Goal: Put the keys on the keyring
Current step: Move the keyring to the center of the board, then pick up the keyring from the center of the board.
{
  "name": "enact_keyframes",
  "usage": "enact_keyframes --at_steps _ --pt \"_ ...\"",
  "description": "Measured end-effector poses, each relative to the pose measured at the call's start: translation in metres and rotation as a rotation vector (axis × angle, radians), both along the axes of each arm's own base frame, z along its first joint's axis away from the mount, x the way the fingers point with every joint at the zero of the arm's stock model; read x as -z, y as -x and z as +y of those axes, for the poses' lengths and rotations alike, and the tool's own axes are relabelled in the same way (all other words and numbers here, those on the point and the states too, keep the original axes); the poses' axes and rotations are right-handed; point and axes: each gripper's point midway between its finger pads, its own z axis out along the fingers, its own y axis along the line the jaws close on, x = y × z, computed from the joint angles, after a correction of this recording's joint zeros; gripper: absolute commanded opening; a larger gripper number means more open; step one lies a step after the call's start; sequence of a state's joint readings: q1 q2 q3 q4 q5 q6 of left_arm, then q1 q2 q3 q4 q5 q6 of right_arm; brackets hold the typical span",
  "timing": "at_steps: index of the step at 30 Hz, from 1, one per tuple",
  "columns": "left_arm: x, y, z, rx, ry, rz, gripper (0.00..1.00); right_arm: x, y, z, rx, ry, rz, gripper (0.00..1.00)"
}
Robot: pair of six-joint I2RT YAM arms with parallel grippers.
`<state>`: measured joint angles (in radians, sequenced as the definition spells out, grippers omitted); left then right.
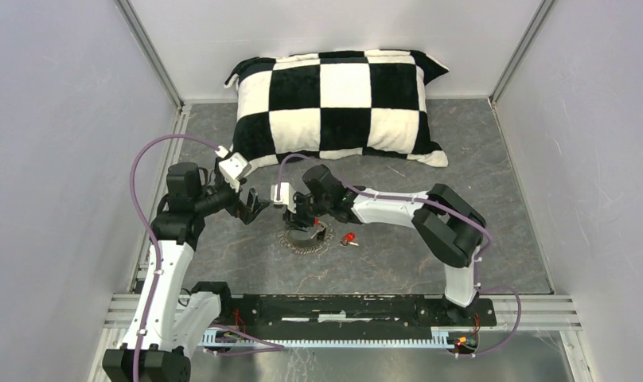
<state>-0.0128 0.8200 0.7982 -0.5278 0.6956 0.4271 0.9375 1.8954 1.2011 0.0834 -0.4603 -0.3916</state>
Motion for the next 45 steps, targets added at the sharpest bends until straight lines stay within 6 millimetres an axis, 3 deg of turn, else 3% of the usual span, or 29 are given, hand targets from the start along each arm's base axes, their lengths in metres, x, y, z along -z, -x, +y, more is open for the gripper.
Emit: enact_keyframes --at_steps 7,11,26,38,45 --pt "-0.001 0.003 0.0 0.002 0.001 0.0 1.0 0.049 0.019 0.005 -0.143 0.055 0.131 0.47" --pt "-0.002 0.004 -0.001 0.0 0.008 0.001 1.0 0.059 0.023 0.009 -0.176 0.051 0.172 0.45" --pt "-0.003 0.005 -0.001 -0.004 0.018 0.005 1.0 0.052 0.032 0.02 -0.234 -0.021 0.242 0.35" --pt "-0.007 0.006 -0.002 0.002 0.022 -0.001 1.0 0.037 0.009 0.027 -0.225 -0.07 0.25 0.36" --pt "-0.006 0.006 -0.003 0.003 0.022 0.001 1.0 0.056 0.013 0.023 -0.227 -0.029 0.282 0.37"
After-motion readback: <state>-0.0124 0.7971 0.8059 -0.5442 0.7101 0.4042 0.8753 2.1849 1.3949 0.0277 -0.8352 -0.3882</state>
